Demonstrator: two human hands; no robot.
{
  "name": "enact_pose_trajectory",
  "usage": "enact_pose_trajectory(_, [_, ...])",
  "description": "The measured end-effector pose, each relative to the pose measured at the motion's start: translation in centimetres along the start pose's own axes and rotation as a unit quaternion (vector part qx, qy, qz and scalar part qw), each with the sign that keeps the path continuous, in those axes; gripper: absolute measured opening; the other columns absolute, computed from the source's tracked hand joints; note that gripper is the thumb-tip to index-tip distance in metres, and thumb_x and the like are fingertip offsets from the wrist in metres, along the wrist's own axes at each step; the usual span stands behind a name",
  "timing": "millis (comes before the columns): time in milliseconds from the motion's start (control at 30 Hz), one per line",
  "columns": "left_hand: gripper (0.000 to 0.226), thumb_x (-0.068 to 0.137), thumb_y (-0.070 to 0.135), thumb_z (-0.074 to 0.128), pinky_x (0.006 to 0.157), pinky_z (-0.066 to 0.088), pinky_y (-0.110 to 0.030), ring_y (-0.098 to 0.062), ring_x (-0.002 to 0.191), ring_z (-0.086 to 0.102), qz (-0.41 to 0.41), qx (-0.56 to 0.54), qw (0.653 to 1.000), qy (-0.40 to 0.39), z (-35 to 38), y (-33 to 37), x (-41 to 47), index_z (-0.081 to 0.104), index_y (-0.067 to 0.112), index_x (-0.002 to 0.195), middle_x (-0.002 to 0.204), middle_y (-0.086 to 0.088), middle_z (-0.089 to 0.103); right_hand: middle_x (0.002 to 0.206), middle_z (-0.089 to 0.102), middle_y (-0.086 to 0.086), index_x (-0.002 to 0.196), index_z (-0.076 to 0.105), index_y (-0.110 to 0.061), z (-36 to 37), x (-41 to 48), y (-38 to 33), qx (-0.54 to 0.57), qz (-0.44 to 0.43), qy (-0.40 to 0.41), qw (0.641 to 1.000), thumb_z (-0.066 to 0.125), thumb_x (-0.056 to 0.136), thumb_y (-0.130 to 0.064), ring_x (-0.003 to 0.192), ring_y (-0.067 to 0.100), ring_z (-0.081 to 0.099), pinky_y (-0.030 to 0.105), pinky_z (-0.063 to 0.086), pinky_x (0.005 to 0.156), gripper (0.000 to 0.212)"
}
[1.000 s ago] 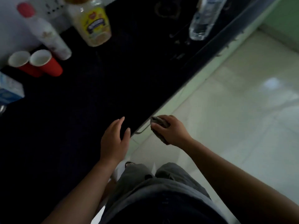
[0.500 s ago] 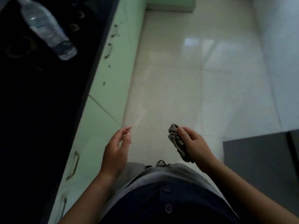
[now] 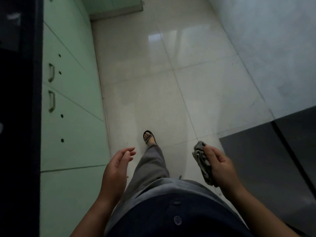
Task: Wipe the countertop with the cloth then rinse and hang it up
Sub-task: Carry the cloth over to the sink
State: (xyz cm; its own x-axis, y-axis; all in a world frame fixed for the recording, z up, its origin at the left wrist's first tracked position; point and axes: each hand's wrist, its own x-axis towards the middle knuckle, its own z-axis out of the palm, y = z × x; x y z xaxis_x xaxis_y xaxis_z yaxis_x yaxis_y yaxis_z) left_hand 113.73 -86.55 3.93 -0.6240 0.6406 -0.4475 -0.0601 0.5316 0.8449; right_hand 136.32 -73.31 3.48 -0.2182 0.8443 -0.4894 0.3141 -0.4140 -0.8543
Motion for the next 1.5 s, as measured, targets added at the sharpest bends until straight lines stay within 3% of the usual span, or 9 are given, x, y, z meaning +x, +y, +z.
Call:
enact_pose_trajectory(333, [0.024, 0.098, 0.028, 0.040, 0.078, 0.040, -0.020, -0.003, 0.102, 0.060, 0.039, 0.012, 0.999, -0.015, -2.5, 11.9, 20.0, 0.062, 0.037, 0.098, 0.103, 0.013, 0.068, 0.078, 0.072, -0.015, 0.083, 0.071, -0.037, 7.8, 16.4, -14.6, 0.013, -0.048, -0.008, 0.999, 0.052, 0.077, -0.052, 0.070, -0.002, 0.065, 0.011, 0.047, 0.054, 0.025])
enact_pose_trajectory(533, [0.020, 0.094, 0.040, 0.043, 0.076, 0.040, -0.019, 0.001, 0.100, 0.060, 0.049, 0.003, 0.999, -0.007, -4.2, 17.6, 27.7, 0.062, 0.037, 0.099, 0.103, 0.015, 0.067, 0.080, 0.072, -0.015, 0.082, 0.071, -0.032, 12.2, 23.7, -21.0, 0.013, -0.078, -0.015, 0.997, 0.052, 0.076, -0.051, 0.074, -0.001, 0.065, 0.010, 0.048, 0.061, 0.027])
enact_pose_trajectory(767, [0.023, 0.097, 0.028, 0.040, 0.076, 0.040, -0.017, 0.000, 0.101, 0.059, 0.029, -0.005, 1.000, 0.001, -4.9, 21.8, 37.0, 0.062, 0.034, 0.101, 0.104, 0.013, 0.067, 0.079, 0.072, -0.018, 0.078, 0.071, -0.032, 14.7, 33.2, -26.8, -0.002, -0.078, -0.018, 0.997, 0.054, 0.087, -0.033, 0.074, -0.005, 0.064, 0.008, 0.047, 0.065, 0.019])
enact_pose_trajectory(900, [0.023, 0.097, 0.030, 0.040, 0.076, 0.039, -0.016, 0.003, 0.102, 0.058, 0.025, 0.013, 1.000, -0.014, -3.3, 25.3, 44.2, 0.061, 0.037, 0.102, 0.104, 0.015, 0.066, 0.078, 0.072, -0.017, 0.079, 0.071, -0.034, 15.6, 40.4, -30.7, 0.002, -0.081, -0.029, 0.996, 0.053, 0.084, -0.039, 0.072, -0.004, 0.065, 0.009, 0.047, 0.060, 0.019])
enact_pose_trajectory(1000, [0.023, 0.097, 0.031, 0.040, 0.075, 0.040, -0.018, 0.003, 0.100, 0.059, 0.030, 0.015, 0.999, -0.002, -1.7, 29.2, 50.1, 0.061, 0.036, 0.101, 0.104, 0.015, 0.066, 0.071, 0.071, -0.014, 0.078, 0.071, -0.032, 16.1, 46.7, -34.5, -0.001, -0.083, -0.030, 0.996, 0.052, 0.091, -0.032, 0.063, -0.002, 0.063, 0.011, 0.047, 0.052, 0.023])
enact_pose_trajectory(1100, [0.022, 0.098, 0.031, 0.040, 0.076, 0.041, -0.020, 0.005, 0.096, 0.059, 0.046, 0.017, 0.999, 0.005, 0.0, 33.7, 55.7, 0.061, 0.037, 0.101, 0.103, 0.014, 0.067, 0.074, 0.071, -0.013, 0.081, 0.071, -0.029, 15.8, 52.7, -38.7, -0.002, -0.090, -0.022, 0.996, 0.052, 0.092, -0.032, 0.067, 0.000, 0.064, 0.013, 0.048, 0.055, 0.022])
enact_pose_trajectory(1333, [0.020, 0.097, 0.029, 0.044, 0.074, 0.042, -0.015, 0.012, 0.092, 0.058, 0.050, 0.019, 0.998, 0.012, 2.3, 40.0, 66.0, 0.060, 0.040, 0.097, 0.101, 0.017, 0.066, 0.074, 0.071, -0.010, 0.086, 0.070, -0.027, 16.8, 63.5, -44.9, -0.006, -0.078, -0.031, 0.996, 0.051, 0.092, -0.033, 0.067, 0.000, 0.064, 0.014, 0.048, 0.054, 0.021])
enact_pose_trajectory(1500, [0.020, 0.096, 0.024, 0.045, 0.069, 0.041, 0.000, 0.015, 0.091, 0.058, 0.037, 0.015, 0.999, 0.031, 1.9, 42.8, 73.8, 0.060, 0.037, 0.099, 0.103, 0.013, 0.066, 0.075, 0.072, -0.014, 0.084, 0.070, -0.028, 19.1, 71.0, -48.2, -0.014, -0.058, -0.046, 0.997, 0.052, 0.090, -0.034, 0.067, -0.001, 0.065, 0.011, 0.047, 0.054, 0.020])
